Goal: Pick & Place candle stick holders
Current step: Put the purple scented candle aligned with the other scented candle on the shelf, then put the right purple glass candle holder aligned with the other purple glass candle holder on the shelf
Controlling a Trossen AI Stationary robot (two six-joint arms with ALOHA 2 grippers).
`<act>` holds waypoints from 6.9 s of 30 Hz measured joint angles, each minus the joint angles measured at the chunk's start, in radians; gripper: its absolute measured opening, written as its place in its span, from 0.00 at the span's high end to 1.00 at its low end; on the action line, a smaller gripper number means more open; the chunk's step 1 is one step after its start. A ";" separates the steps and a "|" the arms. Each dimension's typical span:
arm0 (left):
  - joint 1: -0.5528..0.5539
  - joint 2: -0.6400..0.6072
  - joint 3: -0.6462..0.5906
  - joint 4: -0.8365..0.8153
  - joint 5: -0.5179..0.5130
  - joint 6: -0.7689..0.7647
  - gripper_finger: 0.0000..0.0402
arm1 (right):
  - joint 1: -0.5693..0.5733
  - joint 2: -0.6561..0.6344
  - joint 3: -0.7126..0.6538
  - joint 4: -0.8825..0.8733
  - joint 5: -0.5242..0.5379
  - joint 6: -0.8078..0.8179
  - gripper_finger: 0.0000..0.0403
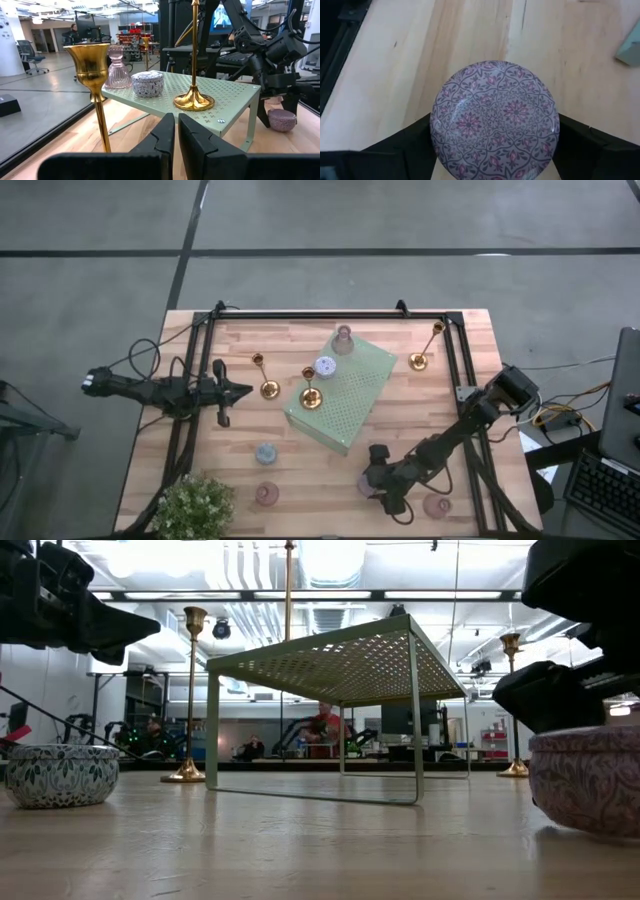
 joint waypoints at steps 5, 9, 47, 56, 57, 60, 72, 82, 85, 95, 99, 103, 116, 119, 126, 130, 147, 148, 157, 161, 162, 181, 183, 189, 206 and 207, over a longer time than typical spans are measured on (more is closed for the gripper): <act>0.000 0.000 0.000 0.000 0.000 0.000 0.93 | 0.000 -0.051 0.000 -0.040 0.000 0.000 0.24; 0.000 0.000 0.000 0.000 0.000 0.000 0.93 | 0.000 -0.114 0.000 -0.065 -0.016 0.001 0.24; 0.000 0.000 0.000 0.000 0.000 0.000 0.93 | -0.536 -0.397 0.312 -0.629 0.010 -0.224 0.24; 0.000 0.000 0.000 0.000 0.000 0.000 0.93 | -0.632 -0.394 0.245 -0.500 -0.101 -0.269 0.24; 0.000 0.000 0.000 0.000 0.000 0.000 0.93 | -0.642 -0.394 0.242 -0.492 -0.100 -0.269 0.24; 0.000 0.000 0.000 0.000 0.000 0.000 0.93 | -0.663 -0.394 0.238 -0.483 -0.097 -0.262 0.24; 0.000 0.000 0.000 0.000 0.000 0.000 0.93 | -0.727 -0.392 0.227 -0.449 -0.087 -0.188 0.23; 0.000 0.000 0.000 0.000 0.000 0.000 0.93 | -0.729 -0.391 0.181 -0.388 -0.046 -0.185 0.23; 0.000 0.000 0.000 0.000 0.000 0.000 0.93 | -0.730 -0.391 0.180 -0.377 -0.041 -0.186 0.23; 0.000 0.000 0.000 0.000 0.000 0.000 0.93 | -0.729 -0.334 0.177 -0.377 -0.042 -0.165 0.23; 0.000 0.000 0.000 0.000 0.000 0.000 0.93 | -0.729 -0.312 0.177 -0.356 -0.043 -0.170 0.23; 0.000 0.000 0.000 0.000 0.000 0.000 0.93 | -0.729 -0.309 0.177 -0.354 -0.043 -0.175 0.23; 0.000 0.000 0.000 0.000 0.000 0.000 0.93 | -0.729 -0.311 0.177 -0.368 -0.045 -0.179 0.22; 0.000 0.000 0.000 0.000 0.000 0.000 0.93 | -0.729 -0.314 0.177 -0.370 -0.045 -0.183 0.19; 0.000 0.000 0.000 0.000 0.000 0.000 0.93 | -0.729 -0.325 0.178 -0.371 -0.046 -0.186 0.11; 0.000 0.000 0.000 0.000 0.000 0.000 0.93 | -0.727 -0.348 0.178 -0.392 -0.048 -0.188 0.10; 0.000 0.000 0.000 0.000 0.000 0.000 0.93 | -0.519 -0.543 0.177 -0.533 -0.074 -0.153 0.11; 0.000 0.000 0.000 0.000 0.000 0.000 0.93 | -0.499 -0.557 0.177 -0.538 -0.074 -0.148 0.11; 0.000 0.000 0.000 0.000 0.000 0.000 0.93 | -0.329 -0.642 0.174 -0.628 -0.034 -0.101 0.11; 0.000 0.000 0.000 0.000 0.000 0.000 0.93 | -0.269 -0.648 0.172 -0.647 0.012 -0.091 0.11; 0.000 0.001 0.000 0.000 0.000 0.000 0.93 | -0.258 -0.648 0.172 -0.647 0.016 -0.083 0.11; 0.000 0.001 0.000 0.000 0.000 0.000 0.93 | 0.182 -0.523 0.183 -0.888 -0.216 0.432 0.19; 0.000 0.000 0.000 0.000 0.000 0.000 0.93 | 0.222 -0.499 0.183 -0.919 -0.259 0.532 0.19; 0.000 0.001 0.000 0.000 0.000 0.000 0.93 | 0.289 -0.430 0.183 -0.914 -0.310 0.687 0.19; 0.000 0.000 0.000 0.000 0.000 0.000 0.93 | 0.293 -0.308 0.183 -0.989 -0.341 0.696 0.20; 0.000 0.000 0.000 0.000 0.000 0.000 0.93 | 0.293 -0.304 0.183 -0.989 -0.341 0.692 0.20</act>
